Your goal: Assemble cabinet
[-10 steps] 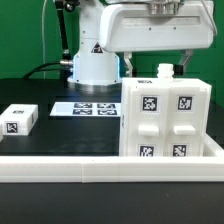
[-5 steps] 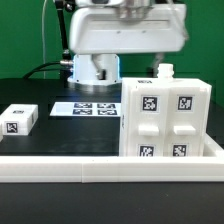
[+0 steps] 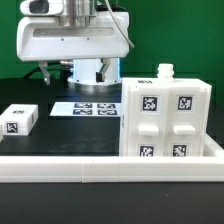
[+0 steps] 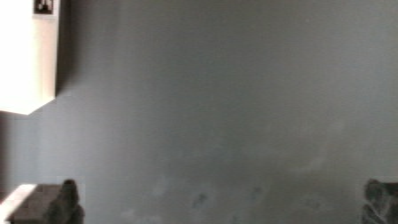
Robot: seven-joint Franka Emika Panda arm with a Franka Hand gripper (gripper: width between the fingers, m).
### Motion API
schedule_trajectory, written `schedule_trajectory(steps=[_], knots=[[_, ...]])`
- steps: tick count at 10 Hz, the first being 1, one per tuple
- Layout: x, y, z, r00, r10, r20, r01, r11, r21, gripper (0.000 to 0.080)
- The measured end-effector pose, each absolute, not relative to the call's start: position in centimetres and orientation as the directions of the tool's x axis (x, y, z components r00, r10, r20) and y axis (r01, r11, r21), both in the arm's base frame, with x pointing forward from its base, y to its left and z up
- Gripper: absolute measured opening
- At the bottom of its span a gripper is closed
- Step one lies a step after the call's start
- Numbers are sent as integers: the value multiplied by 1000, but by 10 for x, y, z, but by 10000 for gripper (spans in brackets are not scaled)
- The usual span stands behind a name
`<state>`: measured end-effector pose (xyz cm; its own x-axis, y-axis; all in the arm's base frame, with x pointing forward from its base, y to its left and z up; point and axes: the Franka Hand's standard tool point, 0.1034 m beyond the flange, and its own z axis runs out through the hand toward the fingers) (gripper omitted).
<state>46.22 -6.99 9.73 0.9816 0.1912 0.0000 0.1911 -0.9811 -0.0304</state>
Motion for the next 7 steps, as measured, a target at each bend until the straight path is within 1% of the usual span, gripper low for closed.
schedule_trajectory(steps=[2, 3, 5, 6, 7], knots=[[459, -84, 97, 984, 179, -2, 178, -984, -28, 797], [455, -99, 94, 983, 186, -9, 186, -982, -28, 797], [438, -141, 83, 976, 216, -27, 215, -976, -26, 797], [431, -159, 75, 976, 218, -31, 217, -976, -18, 797], [427, -171, 68, 976, 215, -34, 215, -977, -12, 797]])
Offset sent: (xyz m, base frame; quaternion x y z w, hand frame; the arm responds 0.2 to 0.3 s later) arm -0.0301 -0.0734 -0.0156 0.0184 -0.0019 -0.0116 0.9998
